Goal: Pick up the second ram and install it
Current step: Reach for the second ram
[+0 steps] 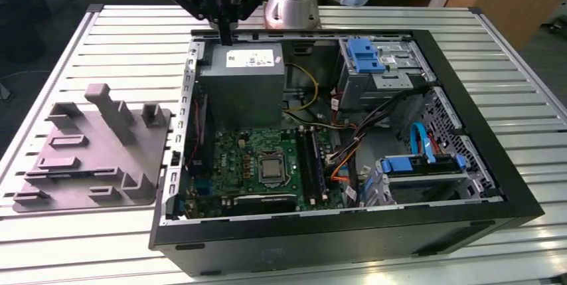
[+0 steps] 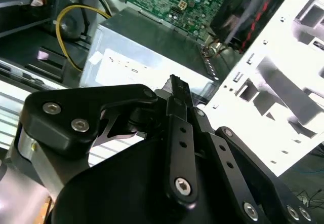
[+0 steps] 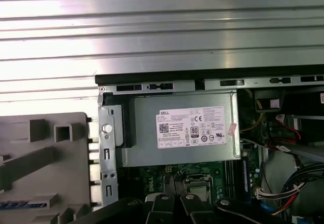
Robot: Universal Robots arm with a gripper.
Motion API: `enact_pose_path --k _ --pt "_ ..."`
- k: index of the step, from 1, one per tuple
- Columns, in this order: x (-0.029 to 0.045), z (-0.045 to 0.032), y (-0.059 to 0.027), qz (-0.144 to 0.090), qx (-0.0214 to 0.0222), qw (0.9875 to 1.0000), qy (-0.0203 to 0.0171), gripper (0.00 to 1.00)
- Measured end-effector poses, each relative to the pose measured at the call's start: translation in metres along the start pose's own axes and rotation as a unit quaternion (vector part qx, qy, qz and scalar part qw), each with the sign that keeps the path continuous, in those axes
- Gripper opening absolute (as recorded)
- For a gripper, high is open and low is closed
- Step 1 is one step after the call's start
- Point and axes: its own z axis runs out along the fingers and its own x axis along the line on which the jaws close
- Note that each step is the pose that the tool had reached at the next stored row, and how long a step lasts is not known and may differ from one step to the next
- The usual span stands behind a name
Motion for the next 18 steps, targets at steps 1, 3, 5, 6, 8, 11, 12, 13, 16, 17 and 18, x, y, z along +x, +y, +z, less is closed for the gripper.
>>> enact_pose_path --k 1,3,5,6,8,11,12,13,16,17,18 --pt "0.0031 -0.0001 -0.0003 0.0 -0.0001 1.0 -0.0005 0.1" --pt "0.0095 -0.0003 -0.0007 0.0 -0.0001 1.0 -0.0014 0.1" --pt "0.0163 -0.0005 -0.0012 0.0 -0.0002 1.0 -0.0024 0.1" --pt "0.0195 -0.0006 -0.0015 0.0 -0.0002 1.0 -0.0028 0.1" --pt "0.0251 -0.0008 -0.0019 0.0 -0.0003 1.0 -0.0033 0.1" --pt "0.034 -0.0011 -0.0026 0.0 -0.0004 1.0 -0.0042 0.1" --pt "0.0374 -0.0012 -0.0028 0.0 -0.0004 1.0 -0.0045 0.1" --pt "0.0406 -0.0013 -0.0031 0.0 -0.0004 1.0 -0.0048 0.1" --pt "0.0508 -0.0016 -0.0038 0.0 -0.0004 1.0 -0.0059 0.1" --pt "0.0548 -0.0017 -0.0041 0.0 -0.0005 1.0 -0.0064 0.1" --pt "0.0584 -0.0018 -0.0044 0.0 -0.0005 1.0 -0.0068 0.1"
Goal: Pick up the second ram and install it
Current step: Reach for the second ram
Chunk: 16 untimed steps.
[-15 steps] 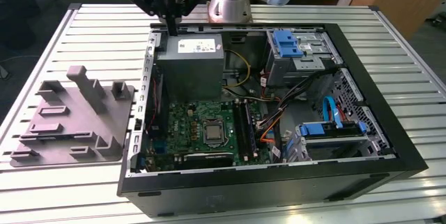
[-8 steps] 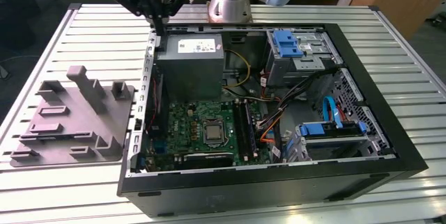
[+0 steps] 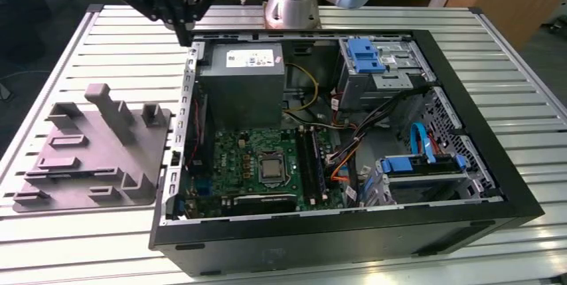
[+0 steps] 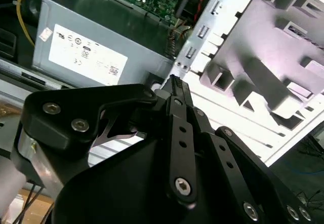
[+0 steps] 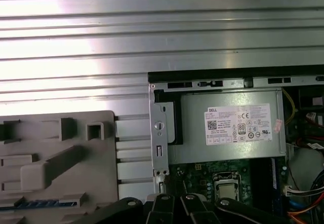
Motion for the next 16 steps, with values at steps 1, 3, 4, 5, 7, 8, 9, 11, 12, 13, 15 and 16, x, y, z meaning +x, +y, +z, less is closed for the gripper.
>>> enact_pose_path --k 1,3,4,5,7,8,9,11,12,13,15,16 --pt "0.0034 -0.0001 -0.0003 0.0 -0.0001 1.0 -0.0004 0.1" --pt "0.0098 -0.0004 -0.0007 0.0 -0.0001 1.0 -0.001 0.1" --pt "0.0128 -0.0005 -0.0009 0.0 -0.0001 1.0 -0.0012 0.1" --pt "0.0157 -0.0006 -0.0012 0.0 -0.0001 1.0 -0.0013 0.1" --pt "0.0216 -0.0008 -0.0016 0.0 -0.0001 1.0 -0.0017 0.1" --pt "0.0248 -0.0009 -0.0019 0.0 -0.0001 1.0 -0.0018 0.1" --pt "0.028 -0.0009 -0.0021 0.0 -0.0002 1.0 -0.002 0.1" --pt "0.0343 -0.0011 -0.0026 0.0 -0.0002 1.0 -0.0024 0.1" --pt "0.0374 -0.0012 -0.0028 0.0 -0.0002 1.0 -0.0025 0.1" --pt "0.0408 -0.0013 -0.0031 0.0 -0.0002 1.0 -0.0026 0.1" --pt "0.0468 -0.0015 -0.0035 0.0 -0.0002 1.0 -0.0029 0.1" --pt "0.049 -0.0015 -0.0037 0.0 -0.0002 1.0 -0.0029 0.1"
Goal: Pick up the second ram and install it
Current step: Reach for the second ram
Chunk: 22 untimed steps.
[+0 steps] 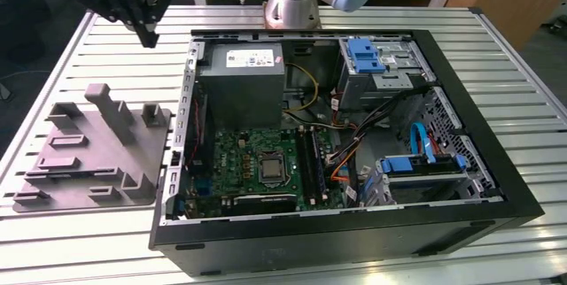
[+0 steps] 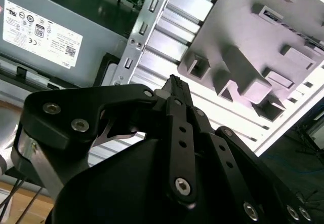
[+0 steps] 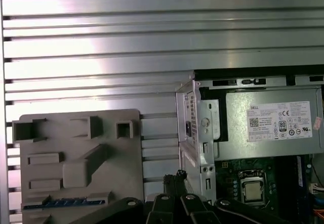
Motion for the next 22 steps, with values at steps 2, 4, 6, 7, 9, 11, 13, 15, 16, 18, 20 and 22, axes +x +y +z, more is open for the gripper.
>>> enact_pose_path --k 2,4,6,7,9,11,13,15,16,18,20,22 --pt "0.0046 -0.0001 -0.0003 0.0 0.0 1.0 0.0 0.1" --pt "0.0093 -0.0002 -0.0007 0.0 0.0 1.0 -0.0001 0.1" --pt "0.0134 -0.0003 -0.001 0.0 0.0 1.0 0.0 0.1" --pt "0.0155 -0.0004 -0.0012 0.0 0.0 1.0 0.0 0.1" --pt "0.0197 -0.0004 -0.0015 0.0 0.0 1.0 -0.0001 0.1" --pt "0.024 -0.0004 -0.0018 0.0 0.0 1.0 -0.0001 0.1" --pt "0.0282 -0.0005 -0.0021 0.0 0.0 1.0 -0.0001 0.1" --pt "0.0329 -0.0006 -0.0025 0.0 0.0 1.0 -0.0001 0.1" --pt "0.0353 -0.0007 -0.0027 0.0 0.0 1.0 -0.0001 0.1" --pt "0.04 -0.0008 -0.003 0.0 0.0 1.0 -0.0001 0.1" --pt "0.0444 -0.0009 -0.0034 0.0 0.0 1.0 -0.0001 0.1" --pt "0.0484 -0.001 -0.0037 0.0 0.0 1.0 -0.0001 0.1"
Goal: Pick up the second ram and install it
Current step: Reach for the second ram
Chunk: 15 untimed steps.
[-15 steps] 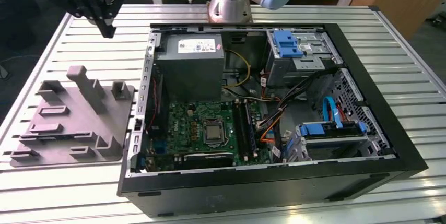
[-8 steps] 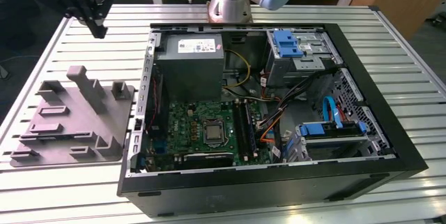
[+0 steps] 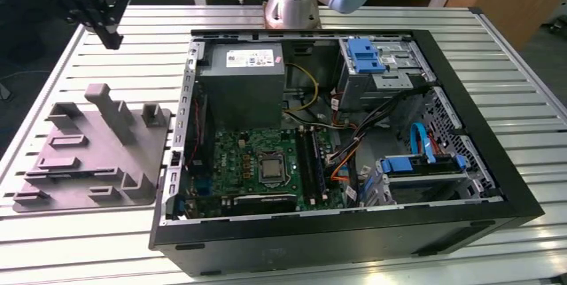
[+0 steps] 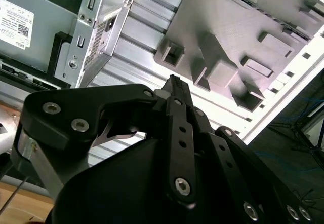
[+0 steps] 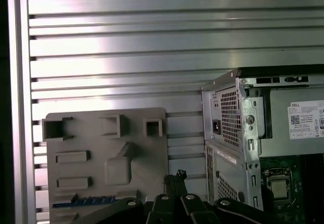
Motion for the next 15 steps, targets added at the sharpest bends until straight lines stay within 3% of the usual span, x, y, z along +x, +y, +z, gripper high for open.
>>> enact_pose_path --k 11,15 --pt "0.0208 -0.0002 -0.0016 0.0 0.0 1.0 -0.0001 0.1" --pt "0.032 -0.0001 -0.0024 0.0 0.0 1.0 -0.0002 0.1"
